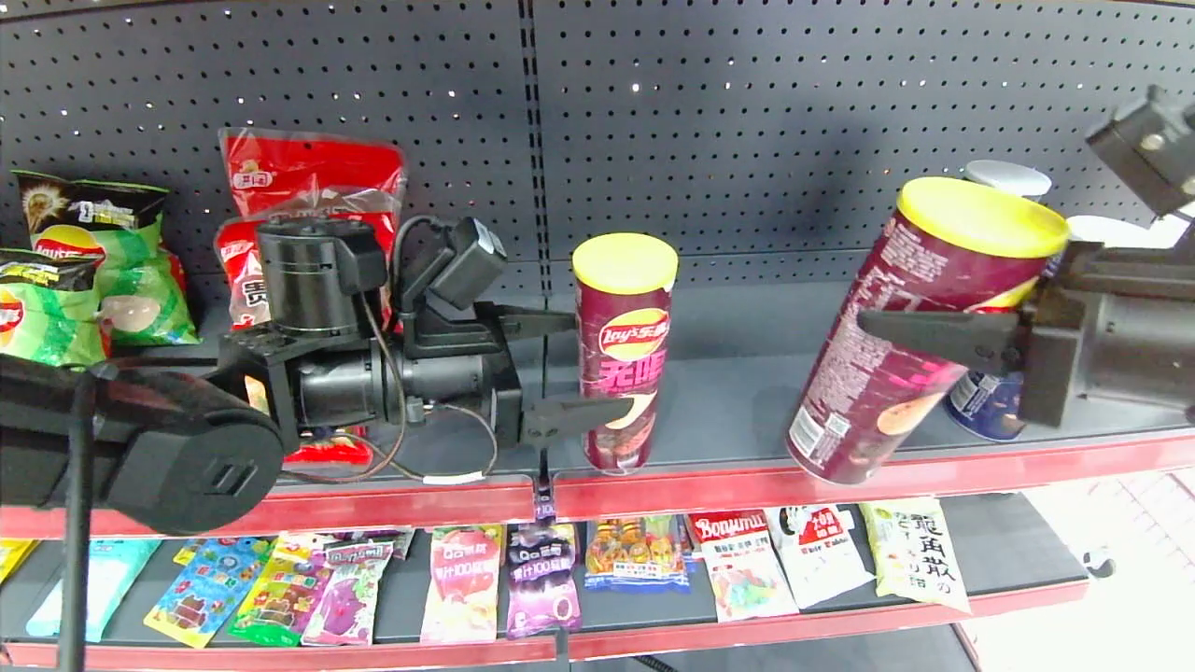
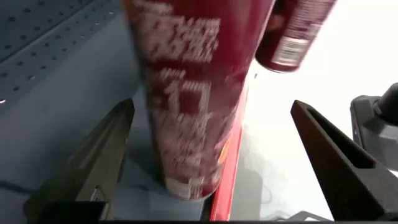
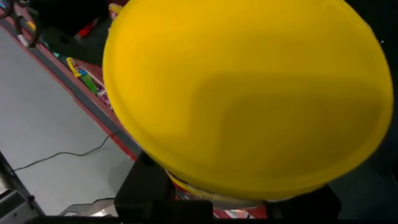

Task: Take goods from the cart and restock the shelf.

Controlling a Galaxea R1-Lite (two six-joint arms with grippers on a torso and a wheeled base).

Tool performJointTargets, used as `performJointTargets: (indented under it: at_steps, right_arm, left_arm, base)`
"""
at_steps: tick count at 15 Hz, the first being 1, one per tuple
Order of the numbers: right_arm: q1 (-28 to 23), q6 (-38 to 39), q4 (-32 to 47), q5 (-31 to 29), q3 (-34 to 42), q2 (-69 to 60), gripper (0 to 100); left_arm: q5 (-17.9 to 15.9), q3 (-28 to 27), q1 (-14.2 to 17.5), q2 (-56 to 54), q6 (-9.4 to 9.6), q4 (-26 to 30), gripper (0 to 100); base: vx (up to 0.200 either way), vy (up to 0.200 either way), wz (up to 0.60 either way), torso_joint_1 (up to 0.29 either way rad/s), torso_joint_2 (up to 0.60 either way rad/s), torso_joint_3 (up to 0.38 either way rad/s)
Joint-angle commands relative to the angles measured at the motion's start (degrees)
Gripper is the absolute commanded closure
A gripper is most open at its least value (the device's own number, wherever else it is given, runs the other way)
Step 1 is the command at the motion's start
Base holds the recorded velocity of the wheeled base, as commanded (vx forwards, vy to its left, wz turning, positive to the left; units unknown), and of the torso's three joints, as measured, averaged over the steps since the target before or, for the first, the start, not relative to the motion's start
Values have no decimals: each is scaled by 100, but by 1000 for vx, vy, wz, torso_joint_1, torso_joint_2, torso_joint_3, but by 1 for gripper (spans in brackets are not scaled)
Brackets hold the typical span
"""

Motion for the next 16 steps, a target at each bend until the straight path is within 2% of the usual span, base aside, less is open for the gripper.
performJointTargets:
  at_steps: [1,4,8,16]
  right_arm:
    - [-79,5,-4,5,-595,835,100]
    - [-70,-4,-4,32,-1219,1494,100]
    - [-79,-4,-4,172,-1808,2162,100]
    - [53,5,-4,542,-3302,3498,100]
  left_arm:
    - [-5,275,89,-212,3,-76,0]
    - [4,741,185,-379,3,-339,0]
    - [-5,1031,388,-458,3,-638,0]
    - [13,2147,1056,-1424,-67,-673,0]
  base:
    - [0,0,0,0,0,0]
    - [0,0,0,0,0,0]
    - [0,0,0,0,0,0]
    - [0,0,0,0,0,0]
